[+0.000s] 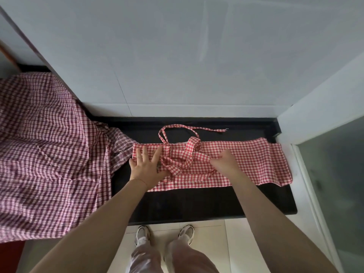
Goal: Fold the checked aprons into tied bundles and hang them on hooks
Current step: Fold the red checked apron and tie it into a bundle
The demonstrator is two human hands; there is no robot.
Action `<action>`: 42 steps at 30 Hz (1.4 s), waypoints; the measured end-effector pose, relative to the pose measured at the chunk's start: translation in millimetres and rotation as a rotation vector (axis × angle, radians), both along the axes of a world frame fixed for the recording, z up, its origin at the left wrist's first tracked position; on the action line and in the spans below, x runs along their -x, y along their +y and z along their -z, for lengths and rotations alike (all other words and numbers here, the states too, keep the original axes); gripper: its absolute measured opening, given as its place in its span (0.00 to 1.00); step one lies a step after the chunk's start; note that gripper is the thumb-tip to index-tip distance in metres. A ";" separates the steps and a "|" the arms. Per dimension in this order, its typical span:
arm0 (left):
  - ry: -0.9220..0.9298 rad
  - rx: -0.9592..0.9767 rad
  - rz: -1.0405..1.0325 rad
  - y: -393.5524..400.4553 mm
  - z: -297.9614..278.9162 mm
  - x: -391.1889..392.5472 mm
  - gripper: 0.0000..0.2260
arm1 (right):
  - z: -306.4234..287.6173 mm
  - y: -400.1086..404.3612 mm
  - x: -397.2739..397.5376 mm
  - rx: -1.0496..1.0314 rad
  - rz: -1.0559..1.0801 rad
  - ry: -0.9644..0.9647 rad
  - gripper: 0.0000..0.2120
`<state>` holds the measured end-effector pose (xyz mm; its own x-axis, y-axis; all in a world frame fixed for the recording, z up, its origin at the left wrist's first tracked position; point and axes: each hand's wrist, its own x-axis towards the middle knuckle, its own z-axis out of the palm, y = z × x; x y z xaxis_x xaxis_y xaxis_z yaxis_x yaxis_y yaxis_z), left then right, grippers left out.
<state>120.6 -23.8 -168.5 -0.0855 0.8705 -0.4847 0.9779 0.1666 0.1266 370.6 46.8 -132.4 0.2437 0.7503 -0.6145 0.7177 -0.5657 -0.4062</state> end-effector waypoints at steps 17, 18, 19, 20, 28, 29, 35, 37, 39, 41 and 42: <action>0.049 0.082 0.024 11.6 -3.8 -7.1 0.51 | 1.5 -4.2 31.0 -0.033 -0.447 -0.118 0.08; 0.042 0.094 0.026 12.5 -5.1 -6.6 0.51 | -0.7 -4.8 32.0 -0.021 -0.475 -0.103 0.03; 0.032 0.105 0.027 13.6 -6.4 -5.8 0.50 | -2.4 -4.3 31.7 0.002 -0.489 -0.090 0.03; 0.026 0.118 0.029 14.7 -7.8 -4.9 0.50 | -4.0 -2.3 29.4 0.025 -0.490 -0.076 0.06; 0.064 0.135 0.029 16.0 -11.8 -13.1 0.50 | -14.8 14.2 -21.6 0.141 -0.439 -0.198 0.09; 0.062 0.136 0.028 16.4 -11.7 -13.2 0.50 | -13.5 14.4 -21.6 0.144 -0.402 -0.169 0.10; 0.064 0.139 0.029 16.5 -9.5 -12.9 0.51 | -11.6 2.2 -11.7 0.217 -0.312 -0.013 0.30; 0.049 0.141 0.024 17.1 -9.9 -12.2 0.51 | -10.5 1.6 -6.9 0.197 -0.266 -0.011 0.24; 0.020 0.126 0.002 15.7 -9.8 -10.2 0.51 | -10.1 4.6 -6.3 0.188 -0.122 0.139 0.19; 0.005 0.104 -0.021 12.8 -9.3 -7.8 0.51 | -11.7 7.3 -12.1 0.180 0.066 0.364 0.18; 0.002 0.097 -0.029 11.5 -8.8 -7.0 0.51 | -13.3 7.2 -15.8 0.162 0.093 0.418 0.17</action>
<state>127.6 -12.4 -159.6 -0.1108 0.8167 -0.5664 0.9728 0.2058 0.1064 386.4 54.0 -119.1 0.0120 0.6230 -0.7821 0.4540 -0.7003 -0.5509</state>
